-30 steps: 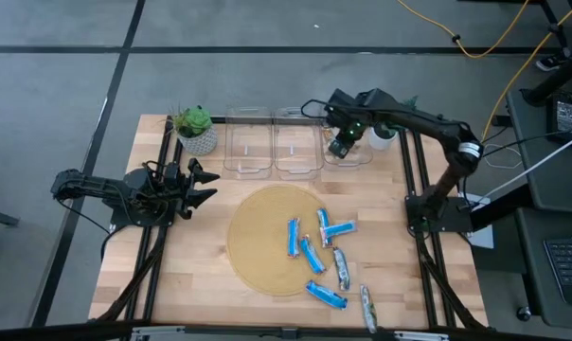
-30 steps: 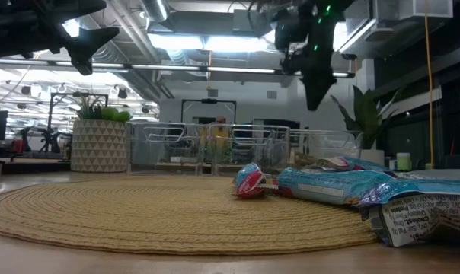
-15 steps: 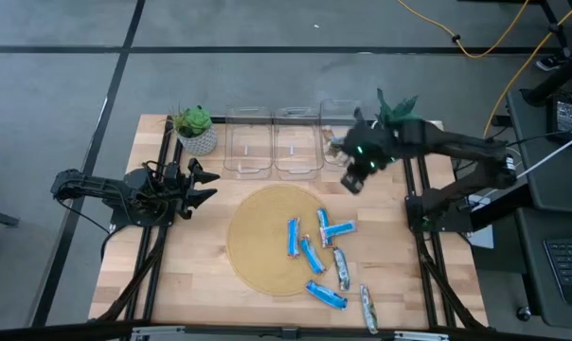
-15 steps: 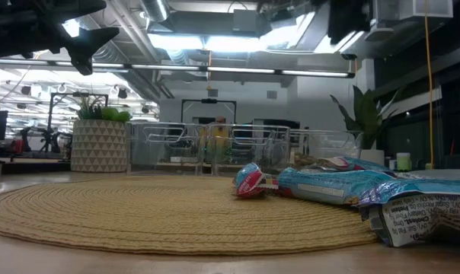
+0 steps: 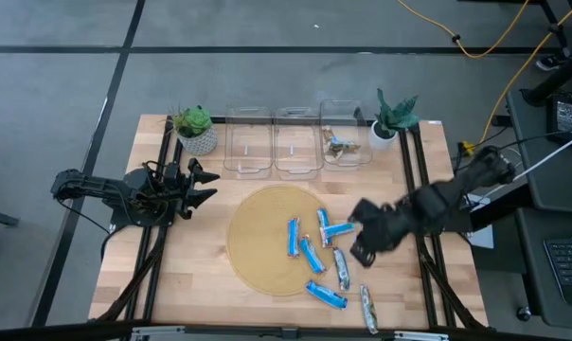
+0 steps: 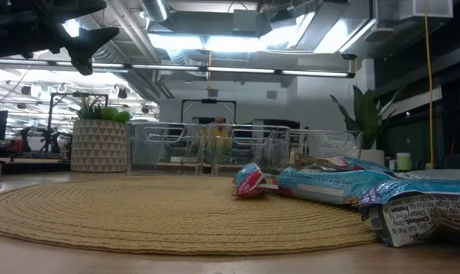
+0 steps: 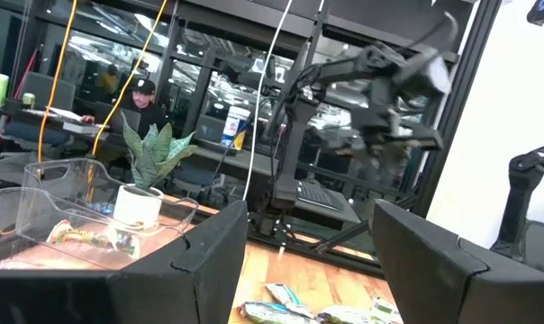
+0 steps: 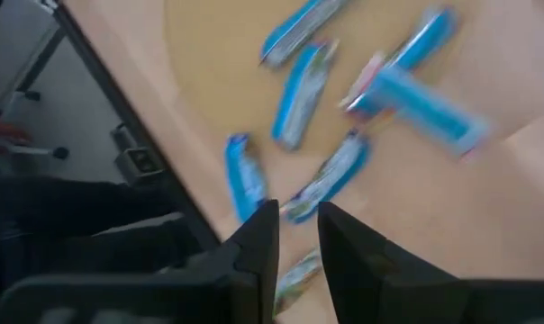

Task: Pick and place Granola Bars by type
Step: Put the yellow granola bar into the right transparent bin

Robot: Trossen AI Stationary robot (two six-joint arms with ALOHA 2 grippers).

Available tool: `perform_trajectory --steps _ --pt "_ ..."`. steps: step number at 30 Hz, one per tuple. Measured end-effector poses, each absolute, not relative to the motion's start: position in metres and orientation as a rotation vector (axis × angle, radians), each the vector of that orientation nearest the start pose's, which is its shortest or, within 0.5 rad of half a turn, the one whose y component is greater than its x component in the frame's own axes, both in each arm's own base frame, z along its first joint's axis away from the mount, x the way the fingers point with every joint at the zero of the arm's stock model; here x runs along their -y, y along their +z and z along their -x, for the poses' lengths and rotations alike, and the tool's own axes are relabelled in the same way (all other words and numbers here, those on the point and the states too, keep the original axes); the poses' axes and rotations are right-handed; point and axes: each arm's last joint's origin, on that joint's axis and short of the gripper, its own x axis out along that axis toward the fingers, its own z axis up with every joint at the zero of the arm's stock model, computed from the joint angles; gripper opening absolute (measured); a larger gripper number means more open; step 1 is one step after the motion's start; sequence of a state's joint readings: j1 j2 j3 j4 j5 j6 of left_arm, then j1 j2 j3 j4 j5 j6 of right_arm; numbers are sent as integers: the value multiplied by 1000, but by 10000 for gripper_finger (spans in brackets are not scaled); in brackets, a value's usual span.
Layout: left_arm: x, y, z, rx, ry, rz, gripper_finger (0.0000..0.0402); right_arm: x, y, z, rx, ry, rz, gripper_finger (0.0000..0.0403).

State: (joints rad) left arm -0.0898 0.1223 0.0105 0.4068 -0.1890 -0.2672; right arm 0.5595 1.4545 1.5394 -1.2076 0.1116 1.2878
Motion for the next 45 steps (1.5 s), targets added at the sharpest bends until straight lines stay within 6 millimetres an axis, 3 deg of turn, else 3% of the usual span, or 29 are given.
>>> perform_trajectory --steps 8,14,20,28,32,41,45 --pt "4 196 -100 304 59 306 226 -205 322 -231 -1156 -537 -984 84" --pt "4 196 -100 304 59 306 226 -241 289 -229 -1178 -720 -1093 84" --pt "4 196 -100 304 59 306 226 -262 267 -229 -1278 -799 -1150 84" --pt "4 196 -100 304 59 306 226 -274 244 -232 -1358 -835 -1097 91" --pt "4 196 -100 304 59 306 226 -278 236 -234 -1364 -827 -1065 138" --pt "4 196 -100 304 59 306 226 -282 209 -237 -1376 -897 -1007 309" --pt "4 196 -100 304 58 306 226 -285 196 -239 -1396 -931 -981 334"
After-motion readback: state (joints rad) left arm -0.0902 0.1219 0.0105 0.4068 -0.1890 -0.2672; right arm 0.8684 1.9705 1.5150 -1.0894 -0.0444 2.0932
